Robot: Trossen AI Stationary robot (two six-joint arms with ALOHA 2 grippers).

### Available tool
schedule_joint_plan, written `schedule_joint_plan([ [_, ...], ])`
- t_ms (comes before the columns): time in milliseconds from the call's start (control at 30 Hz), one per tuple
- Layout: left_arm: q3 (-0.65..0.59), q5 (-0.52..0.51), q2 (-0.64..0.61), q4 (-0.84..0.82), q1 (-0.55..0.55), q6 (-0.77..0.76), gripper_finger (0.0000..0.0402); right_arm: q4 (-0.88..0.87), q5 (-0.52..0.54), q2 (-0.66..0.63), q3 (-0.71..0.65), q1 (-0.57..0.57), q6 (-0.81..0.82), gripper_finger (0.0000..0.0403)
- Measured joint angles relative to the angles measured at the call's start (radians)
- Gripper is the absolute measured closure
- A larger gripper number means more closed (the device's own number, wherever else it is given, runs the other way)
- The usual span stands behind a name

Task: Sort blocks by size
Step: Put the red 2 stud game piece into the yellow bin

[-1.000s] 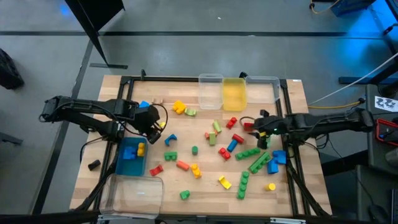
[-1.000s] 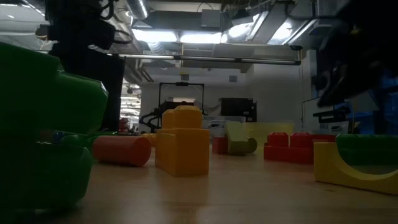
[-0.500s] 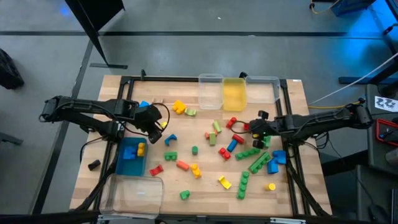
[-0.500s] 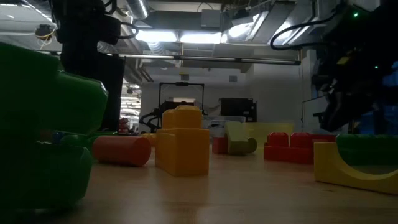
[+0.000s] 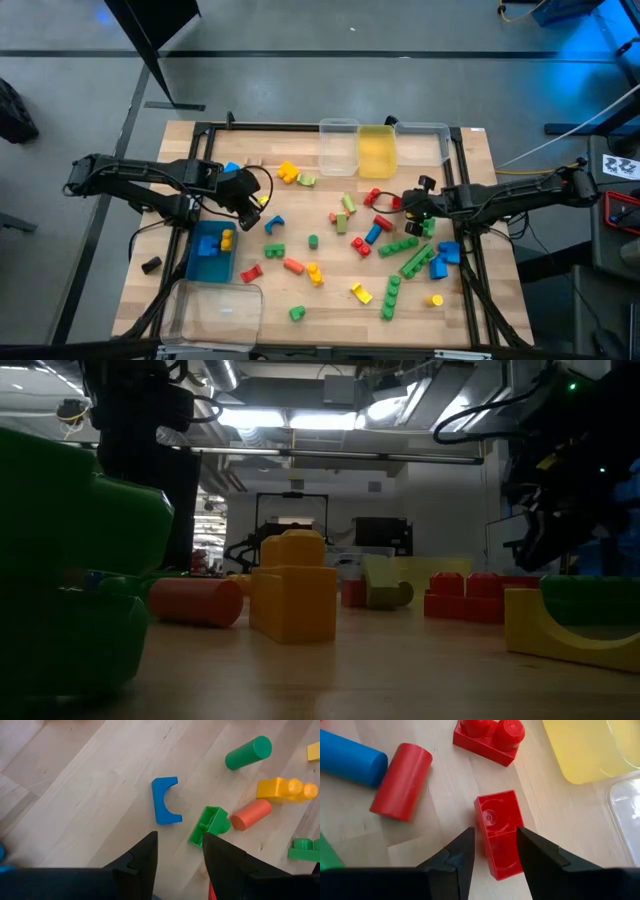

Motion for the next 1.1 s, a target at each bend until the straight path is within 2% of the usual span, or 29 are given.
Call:
schedule_joint_plan([
  [500,0.000,-0.016,0.000,0.000,0.000,0.000,0.0263,0.006,-0.002,0.219,0.000,0.000,0.031,0.0258],
  [633,0.000,-0.025,0.000,0.000,0.000,-0.001,0.0263,0.015,-0.019,0.242,0.000,0.000,0.031,0.0293],
  [800,0.000,-0.032,0.000,0.001,0.000,-0.001,0.0263,0.023,-0.015,0.243,0.000,0.000,0.026,0.0381],
  [867,0.000,-0.045,0.000,0.005,0.000,-0.001,0.0263,0.021,-0.016,0.243,0.009,0.000,0.026,0.0385],
  [1000,0.000,-0.075,0.000,0.046,0.000,-0.001,0.0263,0.020,-0.010,0.243,0.064,0.000,-0.020,0.0357],
  [1100,0.000,-0.078,0.000,0.088,0.000,0.009,0.0263,0.018,0.014,0.243,0.121,0.000,-0.109,0.0367],
])
